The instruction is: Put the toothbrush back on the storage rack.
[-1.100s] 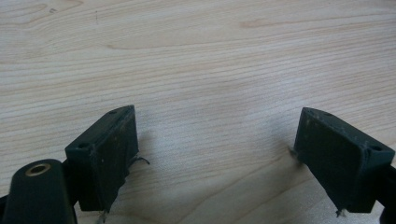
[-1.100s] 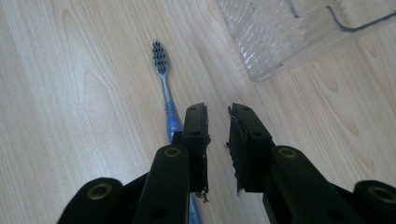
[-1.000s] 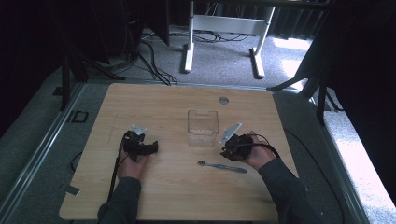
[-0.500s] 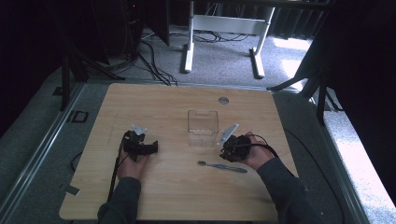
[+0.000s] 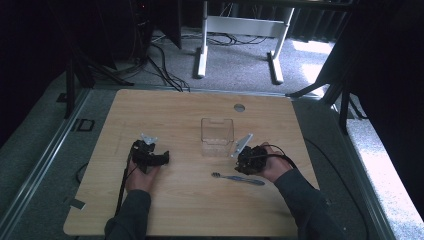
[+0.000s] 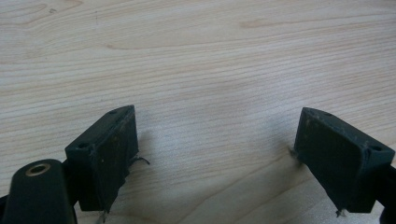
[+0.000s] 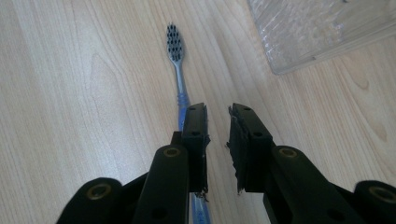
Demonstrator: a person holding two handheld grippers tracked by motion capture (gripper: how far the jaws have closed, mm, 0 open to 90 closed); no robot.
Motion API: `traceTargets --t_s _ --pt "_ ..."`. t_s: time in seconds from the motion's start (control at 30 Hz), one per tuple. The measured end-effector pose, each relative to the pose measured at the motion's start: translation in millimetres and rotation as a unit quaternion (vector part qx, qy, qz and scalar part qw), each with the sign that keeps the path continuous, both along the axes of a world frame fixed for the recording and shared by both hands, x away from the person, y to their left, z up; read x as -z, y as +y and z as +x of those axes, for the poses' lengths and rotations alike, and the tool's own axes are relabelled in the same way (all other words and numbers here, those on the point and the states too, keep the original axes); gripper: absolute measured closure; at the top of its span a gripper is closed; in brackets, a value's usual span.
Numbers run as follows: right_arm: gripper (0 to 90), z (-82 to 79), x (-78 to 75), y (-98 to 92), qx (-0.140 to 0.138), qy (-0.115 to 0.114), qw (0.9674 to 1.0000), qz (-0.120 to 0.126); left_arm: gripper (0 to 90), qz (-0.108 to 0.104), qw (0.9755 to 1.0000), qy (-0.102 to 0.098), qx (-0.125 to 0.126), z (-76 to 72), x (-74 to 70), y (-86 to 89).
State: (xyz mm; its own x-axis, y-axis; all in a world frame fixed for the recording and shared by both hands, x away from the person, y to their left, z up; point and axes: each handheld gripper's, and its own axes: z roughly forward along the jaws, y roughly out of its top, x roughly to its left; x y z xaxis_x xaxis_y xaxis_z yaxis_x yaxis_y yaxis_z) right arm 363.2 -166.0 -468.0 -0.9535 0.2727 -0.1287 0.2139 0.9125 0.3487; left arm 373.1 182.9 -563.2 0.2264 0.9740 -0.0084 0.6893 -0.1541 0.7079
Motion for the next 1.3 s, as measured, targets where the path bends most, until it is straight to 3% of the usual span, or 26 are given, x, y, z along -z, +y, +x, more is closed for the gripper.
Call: traceTargets --t_s 1.3 --pt "76.3 -0.2 11.3 8.0 -0.033 0.034 0.9972 -0.058 13.9 0.000 1.0000 0.000 0.000 0.1 0.0 0.0"
